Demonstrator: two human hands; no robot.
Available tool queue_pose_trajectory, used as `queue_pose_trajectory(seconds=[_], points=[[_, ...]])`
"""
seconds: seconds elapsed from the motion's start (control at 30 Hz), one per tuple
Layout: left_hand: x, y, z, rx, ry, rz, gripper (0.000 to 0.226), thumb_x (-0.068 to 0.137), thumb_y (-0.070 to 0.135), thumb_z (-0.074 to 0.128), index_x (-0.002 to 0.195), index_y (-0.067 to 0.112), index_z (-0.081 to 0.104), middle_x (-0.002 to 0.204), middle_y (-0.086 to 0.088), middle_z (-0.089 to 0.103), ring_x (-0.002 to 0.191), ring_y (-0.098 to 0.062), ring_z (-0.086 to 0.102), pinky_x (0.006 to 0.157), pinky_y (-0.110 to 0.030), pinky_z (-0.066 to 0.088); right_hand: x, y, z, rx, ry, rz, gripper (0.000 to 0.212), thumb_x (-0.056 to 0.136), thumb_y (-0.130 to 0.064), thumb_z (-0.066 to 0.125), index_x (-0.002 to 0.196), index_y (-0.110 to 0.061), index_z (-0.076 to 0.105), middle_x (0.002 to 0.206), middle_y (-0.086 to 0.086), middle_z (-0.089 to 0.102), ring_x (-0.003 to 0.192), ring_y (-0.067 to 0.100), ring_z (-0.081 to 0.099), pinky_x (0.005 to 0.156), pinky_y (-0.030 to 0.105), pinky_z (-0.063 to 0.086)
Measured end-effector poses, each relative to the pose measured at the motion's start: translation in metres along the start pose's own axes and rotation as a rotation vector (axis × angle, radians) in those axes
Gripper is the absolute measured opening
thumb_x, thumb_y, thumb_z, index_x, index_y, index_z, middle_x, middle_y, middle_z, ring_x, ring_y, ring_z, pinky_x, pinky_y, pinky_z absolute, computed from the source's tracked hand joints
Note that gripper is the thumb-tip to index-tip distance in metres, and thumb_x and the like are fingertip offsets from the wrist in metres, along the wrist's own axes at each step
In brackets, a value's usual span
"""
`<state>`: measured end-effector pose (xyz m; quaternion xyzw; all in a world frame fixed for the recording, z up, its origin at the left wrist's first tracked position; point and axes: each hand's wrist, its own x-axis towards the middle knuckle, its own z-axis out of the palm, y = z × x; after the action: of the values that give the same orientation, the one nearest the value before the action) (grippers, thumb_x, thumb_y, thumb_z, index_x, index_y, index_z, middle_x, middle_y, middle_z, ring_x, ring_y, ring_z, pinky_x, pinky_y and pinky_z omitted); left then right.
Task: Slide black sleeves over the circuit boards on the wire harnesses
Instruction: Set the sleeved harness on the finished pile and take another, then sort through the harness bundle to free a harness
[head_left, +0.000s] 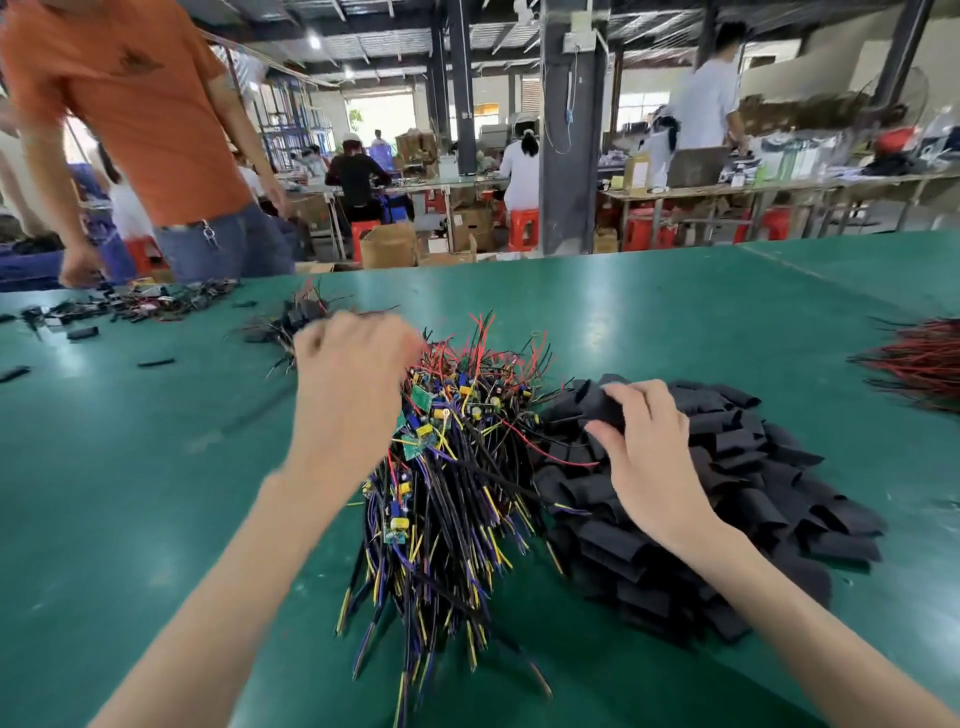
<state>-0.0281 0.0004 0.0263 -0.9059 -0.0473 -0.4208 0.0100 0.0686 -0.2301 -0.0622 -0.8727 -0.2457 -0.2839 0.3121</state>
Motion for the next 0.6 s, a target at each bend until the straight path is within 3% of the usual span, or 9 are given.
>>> queue_pose_trajectory(seconds=[0.1, 0.23, 0.37, 0.43, 0.53, 0.6], points=[[-0.042, 0.008, 0.033, -0.139, -0.034, -0.078, 0.026, 0.078, 0.005, 0.045, 0.084, 0.017, 0.067, 0.064, 0.009, 0.059, 0.081, -0.024, 0.058, 0.085, -0.034, 0.023, -0.007, -0.002, 0.004, -0.052, -0.065, -0.085, 0.035, 0.083, -0.016, 0.068, 0.114, -0.004, 0.058, 0.106, 0.015, 0.053, 0.1, 0.036, 0.052, 0.085, 0.047, 0.039], [-0.066, 0.011, 0.06, -0.403, 0.016, -0.191, 0.018, 0.091, 0.006, 0.045, 0.092, 0.013, 0.062, 0.07, 0.016, 0.055, 0.077, -0.018, 0.054, 0.08, -0.025, 0.024, -0.012, -0.003, 0.007, -0.101, -0.098, -0.171, 0.034, 0.081, -0.017, 0.071, 0.109, -0.003, 0.06, 0.101, 0.015, 0.055, 0.092, 0.038, 0.055, 0.08, 0.048, 0.044], [-0.074, 0.017, 0.063, -0.54, -0.024, -0.233, 0.021, 0.095, 0.001, 0.043, 0.105, 0.012, 0.058, 0.08, 0.016, 0.052, 0.076, 0.0, 0.049, 0.08, -0.035, 0.037, -0.014, -0.008, 0.007, -0.04, -0.144, -0.127, 0.034, 0.085, -0.017, 0.066, 0.114, -0.004, 0.057, 0.106, 0.012, 0.052, 0.098, 0.035, 0.052, 0.082, 0.046, 0.042], [-0.075, 0.017, 0.06, -0.526, -0.054, -0.173, 0.02, 0.095, 0.012, 0.042, 0.104, 0.009, 0.06, 0.087, 0.008, 0.054, 0.079, -0.002, 0.047, 0.079, -0.04, 0.041, -0.011, -0.01, 0.004, 0.12, -0.169, -0.061, 0.031, 0.088, -0.014, 0.062, 0.117, -0.005, 0.055, 0.109, 0.009, 0.049, 0.103, 0.03, 0.049, 0.089, 0.041, 0.039], [-0.076, 0.02, 0.056, -0.327, -0.058, -0.076, 0.022, 0.091, 0.025, 0.051, 0.089, 0.009, 0.066, 0.084, -0.002, 0.059, 0.077, -0.018, 0.052, 0.075, -0.034, 0.035, -0.008, -0.015, -0.006, 0.521, -0.213, 0.108, 0.019, 0.093, -0.014, 0.054, 0.112, -0.019, 0.051, 0.11, 0.0, 0.05, 0.105, 0.017, 0.051, 0.095, 0.024, 0.035], [-0.075, 0.021, 0.053, -0.232, -0.006, -0.028, 0.028, 0.09, 0.032, 0.051, 0.08, 0.011, 0.067, 0.075, -0.001, 0.058, 0.072, -0.015, 0.045, 0.07, -0.031, 0.031, -0.006, -0.021, -0.013, 0.826, -0.299, 0.258, 0.015, 0.094, -0.023, 0.05, 0.108, -0.023, 0.055, 0.112, -0.004, 0.059, 0.105, 0.007, 0.053, 0.1, 0.027, 0.037]])
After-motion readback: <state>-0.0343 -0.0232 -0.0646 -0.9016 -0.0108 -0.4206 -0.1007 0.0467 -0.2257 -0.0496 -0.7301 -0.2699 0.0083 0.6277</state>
